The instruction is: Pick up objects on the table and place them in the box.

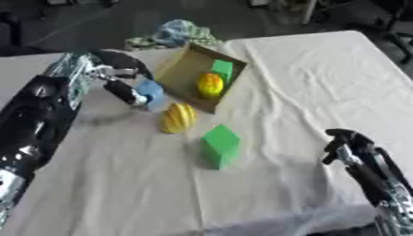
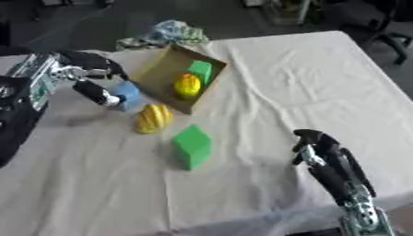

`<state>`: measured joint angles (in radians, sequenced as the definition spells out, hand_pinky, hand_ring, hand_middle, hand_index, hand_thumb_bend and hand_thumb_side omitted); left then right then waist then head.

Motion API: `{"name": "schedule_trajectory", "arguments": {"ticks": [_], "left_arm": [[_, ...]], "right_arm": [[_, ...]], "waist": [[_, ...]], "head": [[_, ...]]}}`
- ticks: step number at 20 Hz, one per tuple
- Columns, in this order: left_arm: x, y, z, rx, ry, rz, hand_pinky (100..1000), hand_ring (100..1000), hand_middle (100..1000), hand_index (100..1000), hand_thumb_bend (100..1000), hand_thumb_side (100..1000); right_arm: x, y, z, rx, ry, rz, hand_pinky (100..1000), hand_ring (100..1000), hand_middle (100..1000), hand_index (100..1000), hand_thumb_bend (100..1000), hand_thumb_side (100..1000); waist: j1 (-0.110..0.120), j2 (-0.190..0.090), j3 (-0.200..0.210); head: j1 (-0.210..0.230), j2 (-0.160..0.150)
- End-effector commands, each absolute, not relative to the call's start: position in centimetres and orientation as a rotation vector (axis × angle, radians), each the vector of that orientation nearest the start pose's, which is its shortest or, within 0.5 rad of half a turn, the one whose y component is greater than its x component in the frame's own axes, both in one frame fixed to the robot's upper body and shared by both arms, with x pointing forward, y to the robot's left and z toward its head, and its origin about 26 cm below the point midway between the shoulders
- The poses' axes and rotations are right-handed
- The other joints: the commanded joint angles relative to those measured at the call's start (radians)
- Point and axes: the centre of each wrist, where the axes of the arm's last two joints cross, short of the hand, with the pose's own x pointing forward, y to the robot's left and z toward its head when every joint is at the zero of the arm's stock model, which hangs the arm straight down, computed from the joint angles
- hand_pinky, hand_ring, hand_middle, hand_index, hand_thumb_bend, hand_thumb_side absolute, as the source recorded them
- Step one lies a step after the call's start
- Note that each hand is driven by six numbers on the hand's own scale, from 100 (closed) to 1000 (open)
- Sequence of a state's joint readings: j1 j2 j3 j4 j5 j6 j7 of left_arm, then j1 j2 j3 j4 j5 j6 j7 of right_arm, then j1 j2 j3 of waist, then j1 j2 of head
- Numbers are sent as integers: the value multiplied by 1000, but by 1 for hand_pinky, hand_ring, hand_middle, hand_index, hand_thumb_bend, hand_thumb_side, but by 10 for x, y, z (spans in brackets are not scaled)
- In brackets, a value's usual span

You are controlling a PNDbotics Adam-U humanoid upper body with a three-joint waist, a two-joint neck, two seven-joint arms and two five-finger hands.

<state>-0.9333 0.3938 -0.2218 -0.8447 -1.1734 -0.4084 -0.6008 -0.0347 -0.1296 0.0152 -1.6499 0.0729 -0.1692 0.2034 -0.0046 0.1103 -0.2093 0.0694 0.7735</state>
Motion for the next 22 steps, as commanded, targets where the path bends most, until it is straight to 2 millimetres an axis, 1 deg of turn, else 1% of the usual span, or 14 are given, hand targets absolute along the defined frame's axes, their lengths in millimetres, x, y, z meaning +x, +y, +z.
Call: {"name": "schedule_trajectory", "arguments": {"ticks": [1, 3, 5, 9, 11, 13, 14, 15, 17, 22], "left_arm": [[484, 259, 166, 837, -1008, -2019, 794, 786, 865, 931, 267, 806], [484, 259, 163, 846, -1000, -2018, 789, 782, 862, 929, 266, 792], [484, 260, 160, 860, -996, -2010, 774, 766, 850, 922, 260, 753], [483, 263, 153, 871, -988, -2004, 741, 728, 808, 901, 246, 638], [483, 264, 150, 874, -999, -1999, 718, 694, 777, 884, 232, 532], [482, 264, 149, 877, -1022, -1991, 683, 639, 723, 849, 215, 381], [482, 263, 149, 882, -1044, -1981, 668, 616, 695, 832, 194, 347], [482, 263, 149, 887, -1066, -1971, 653, 591, 656, 808, 157, 332], [481, 261, 149, 903, -1123, -1941, 627, 556, 600, 773, 113, 314], [480, 258, 148, 932, -1203, -1909, 612, 527, 559, 749, 100, 302]], "right_arm": [[287, -267, 29, -10, -1835, 402, 505, 422, 480, 745, 100, 547], [287, -267, 29, -10, -1834, 402, 505, 422, 480, 745, 100, 549], [286, -267, 29, -11, -1834, 402, 505, 422, 480, 745, 100, 548], [286, -268, 28, -14, -1832, 400, 506, 422, 479, 745, 100, 552], [286, -268, 28, -14, -1831, 401, 506, 422, 479, 745, 100, 552], [286, -268, 28, -15, -1831, 400, 506, 421, 479, 745, 100, 552], [286, -268, 28, -16, -1830, 400, 506, 421, 479, 745, 100, 553], [286, -268, 28, -16, -1830, 400, 506, 421, 479, 745, 100, 554], [286, -268, 27, -16, -1830, 400, 506, 421, 479, 745, 100, 553], [286, -268, 28, -17, -1830, 400, 506, 421, 479, 745, 100, 553]], "waist": [[4, -13, 0], [4, -13, 1], [3, -12, 1], [2, -11, 3], [2, -10, 4], [1, -10, 5], [1, -10, 5], [1, -10, 5], [1, -10, 5], [1, -10, 4]], "head": [[-1, -3], [-1, -3], [-2, -3], [-2, -3], [-3, -3], [-3, -3], [-3, -3], [-3, -3], [-3, -3], [-3, -3]]}}
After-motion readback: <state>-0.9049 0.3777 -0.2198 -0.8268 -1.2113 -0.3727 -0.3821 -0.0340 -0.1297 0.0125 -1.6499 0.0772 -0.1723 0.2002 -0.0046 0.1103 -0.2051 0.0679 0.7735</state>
